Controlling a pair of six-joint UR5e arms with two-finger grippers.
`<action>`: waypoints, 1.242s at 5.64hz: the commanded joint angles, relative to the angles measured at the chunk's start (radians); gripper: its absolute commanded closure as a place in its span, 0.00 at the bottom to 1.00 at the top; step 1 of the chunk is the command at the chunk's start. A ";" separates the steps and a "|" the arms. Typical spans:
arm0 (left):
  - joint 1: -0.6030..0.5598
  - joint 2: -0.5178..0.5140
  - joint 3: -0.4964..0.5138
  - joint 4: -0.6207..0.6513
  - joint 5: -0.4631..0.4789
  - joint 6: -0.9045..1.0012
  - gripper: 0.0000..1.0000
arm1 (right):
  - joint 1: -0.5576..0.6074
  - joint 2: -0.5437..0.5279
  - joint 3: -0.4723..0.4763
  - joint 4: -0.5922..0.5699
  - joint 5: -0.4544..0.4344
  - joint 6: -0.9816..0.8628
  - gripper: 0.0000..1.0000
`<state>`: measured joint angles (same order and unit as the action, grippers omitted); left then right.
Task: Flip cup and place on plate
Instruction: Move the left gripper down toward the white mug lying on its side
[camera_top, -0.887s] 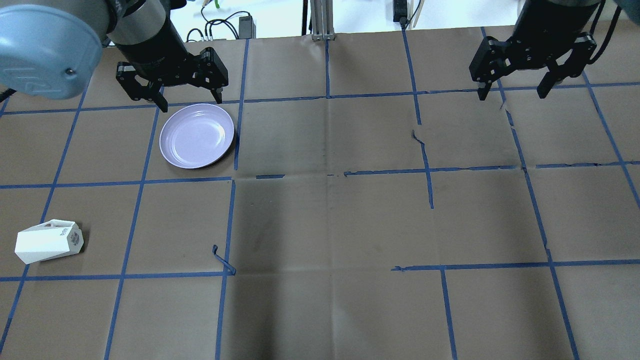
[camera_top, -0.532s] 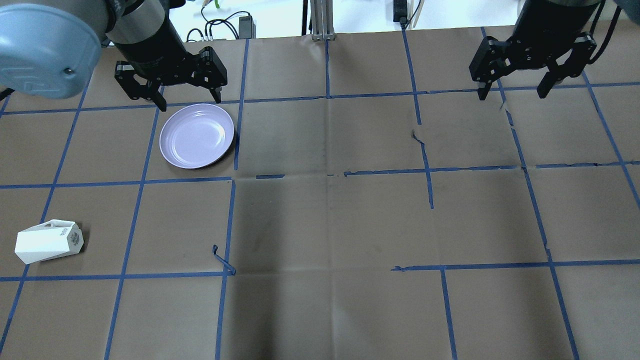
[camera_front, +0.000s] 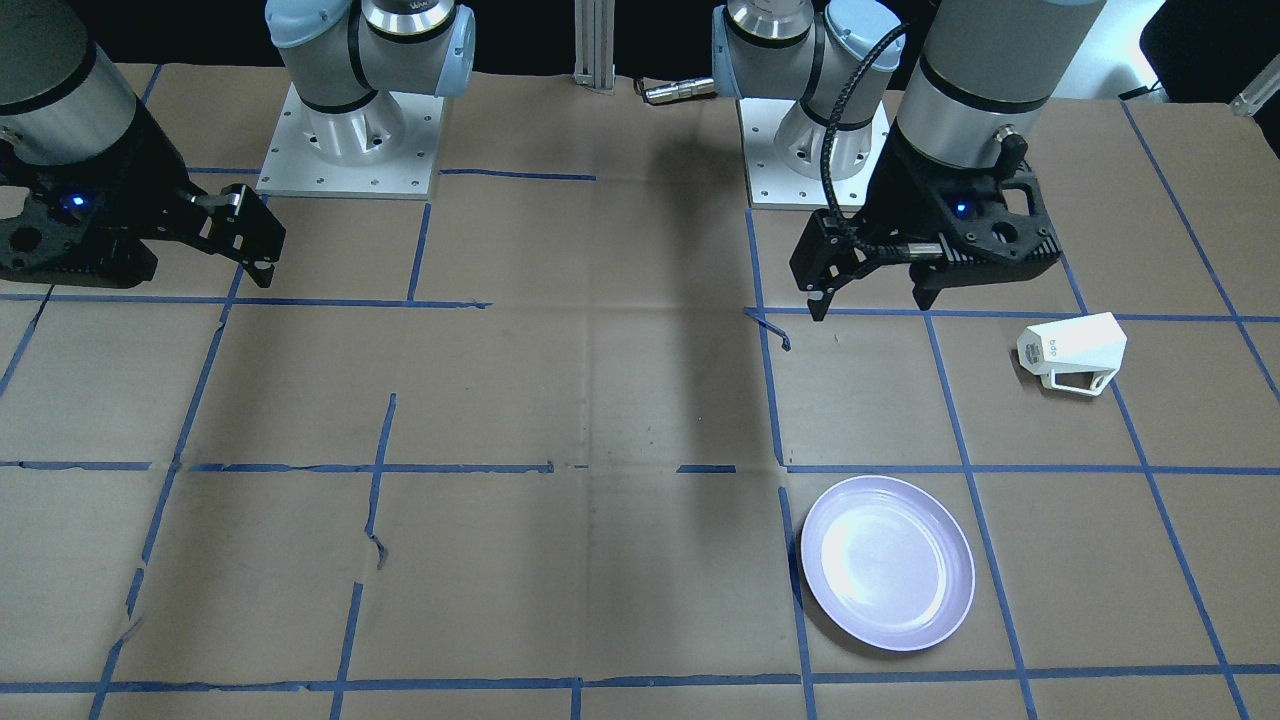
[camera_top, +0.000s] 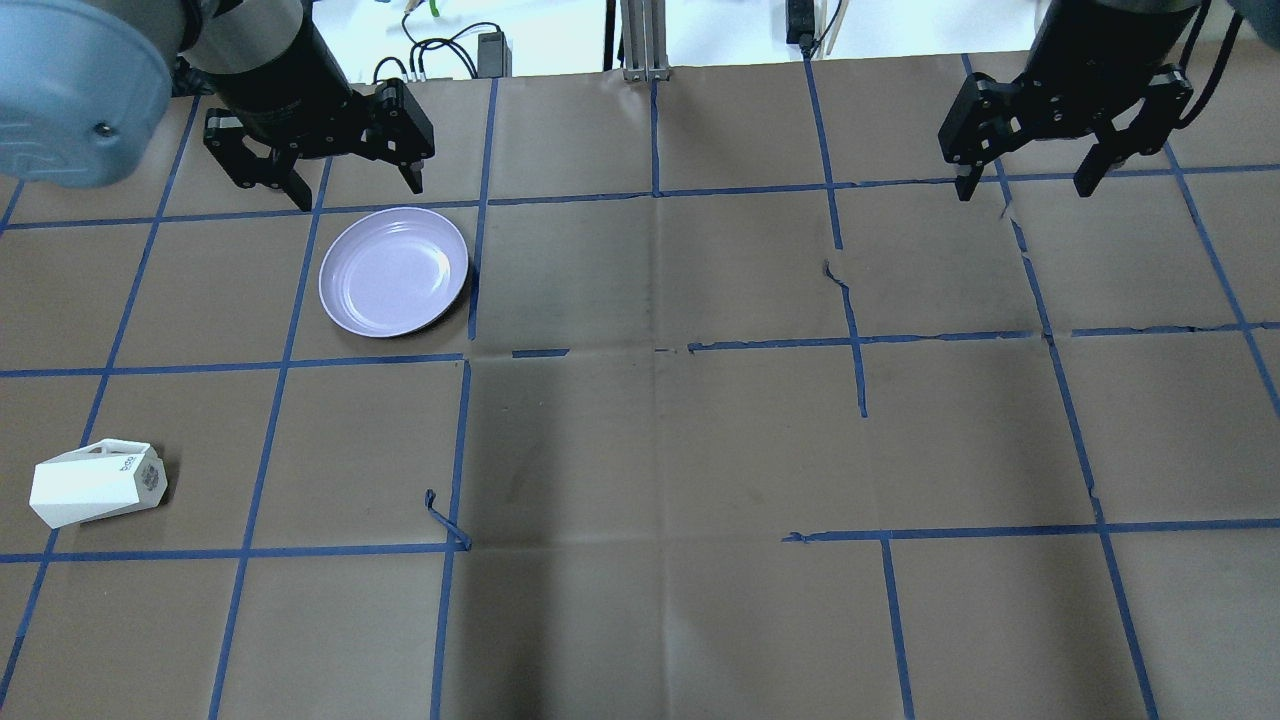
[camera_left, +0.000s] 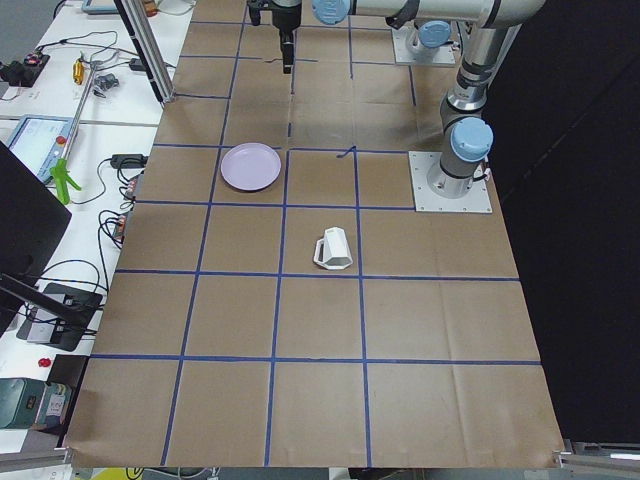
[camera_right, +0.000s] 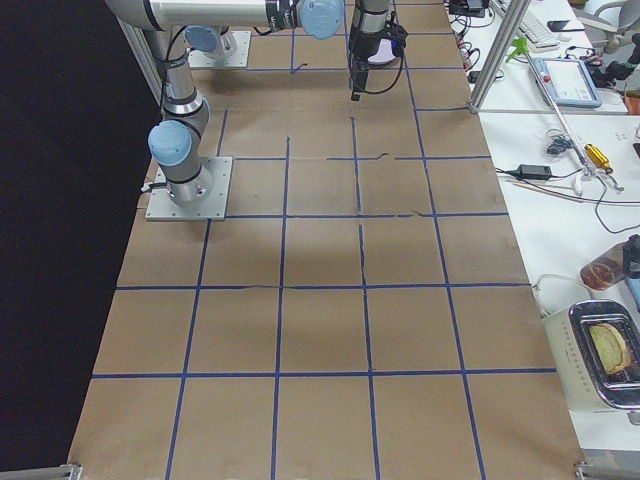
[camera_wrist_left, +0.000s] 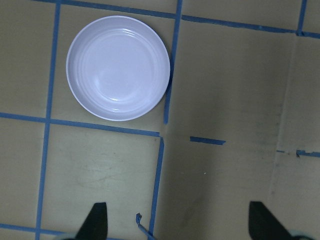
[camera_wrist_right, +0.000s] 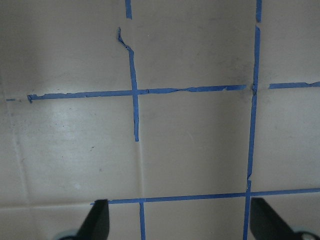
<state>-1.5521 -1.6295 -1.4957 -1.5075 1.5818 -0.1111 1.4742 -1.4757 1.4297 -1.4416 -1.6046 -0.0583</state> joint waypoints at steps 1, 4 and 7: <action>0.202 0.065 -0.024 -0.049 0.000 0.222 0.01 | 0.000 0.000 0.000 0.001 0.000 0.000 0.00; 0.644 0.056 -0.026 -0.069 0.000 0.793 0.01 | 0.000 0.000 0.000 0.001 0.000 0.000 0.00; 0.999 -0.039 -0.046 -0.056 -0.022 1.190 0.01 | 0.000 0.000 0.000 0.000 0.000 0.000 0.00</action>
<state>-0.6349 -1.6351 -1.5377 -1.5646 1.5677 0.9988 1.4741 -1.4757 1.4296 -1.4418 -1.6045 -0.0583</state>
